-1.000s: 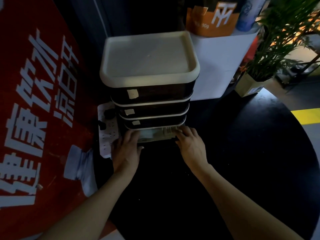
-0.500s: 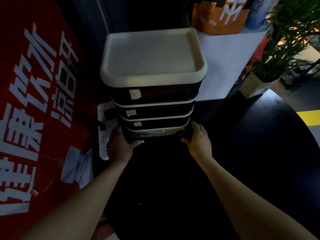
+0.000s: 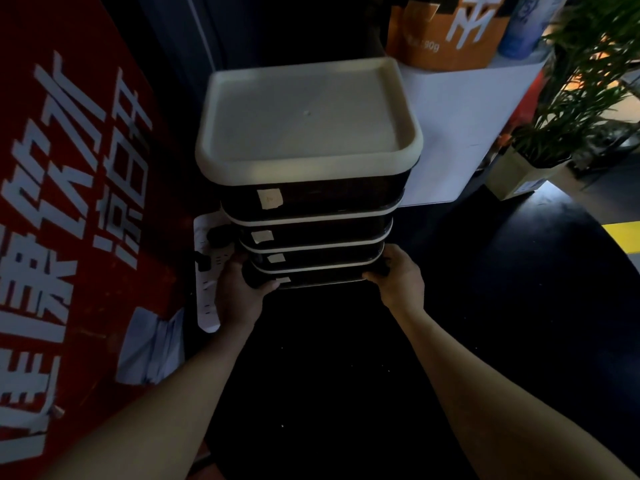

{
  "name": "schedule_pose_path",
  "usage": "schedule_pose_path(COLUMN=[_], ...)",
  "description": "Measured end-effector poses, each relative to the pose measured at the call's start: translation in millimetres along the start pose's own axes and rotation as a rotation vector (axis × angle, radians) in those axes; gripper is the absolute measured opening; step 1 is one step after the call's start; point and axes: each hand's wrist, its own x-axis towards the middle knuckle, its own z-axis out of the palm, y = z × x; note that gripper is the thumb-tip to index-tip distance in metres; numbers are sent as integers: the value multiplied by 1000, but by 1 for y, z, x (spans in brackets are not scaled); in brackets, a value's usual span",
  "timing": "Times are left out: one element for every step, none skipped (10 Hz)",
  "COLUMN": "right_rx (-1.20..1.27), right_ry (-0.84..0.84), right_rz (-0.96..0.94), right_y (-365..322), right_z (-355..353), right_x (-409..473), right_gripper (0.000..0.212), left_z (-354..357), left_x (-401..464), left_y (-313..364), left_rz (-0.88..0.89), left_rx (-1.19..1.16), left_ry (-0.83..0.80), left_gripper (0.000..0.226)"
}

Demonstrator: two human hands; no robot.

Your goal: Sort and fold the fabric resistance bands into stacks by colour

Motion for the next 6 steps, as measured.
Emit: schedule_pose_path(right_rx=[-40,-87,-139,-169,-210,-257], right_ry=[37,27,1,-38,-57,-67], right_rz=[8,26,32,18,-37,-92], right_y=[-4,-8,-11,-20,-30,-44], right_z=[1,1,-2,-11,-25,-44], right_x=[-2,-7,-15,-30,-50,-71], right_gripper=[32,26,28,31,35,37], left_z=[2,2,-1,-13,-28,-48], left_x=[3,3,0,-12,-28,-45], left_y=[-2,-5,-6,-1,8,24], left_rz=[11,5,-22,8,43,36], left_rx=[7,18,40,43,27,28], left_ry=[26,0,-77,-115,-124,-158], left_gripper=[62,62,63,60,56,52])
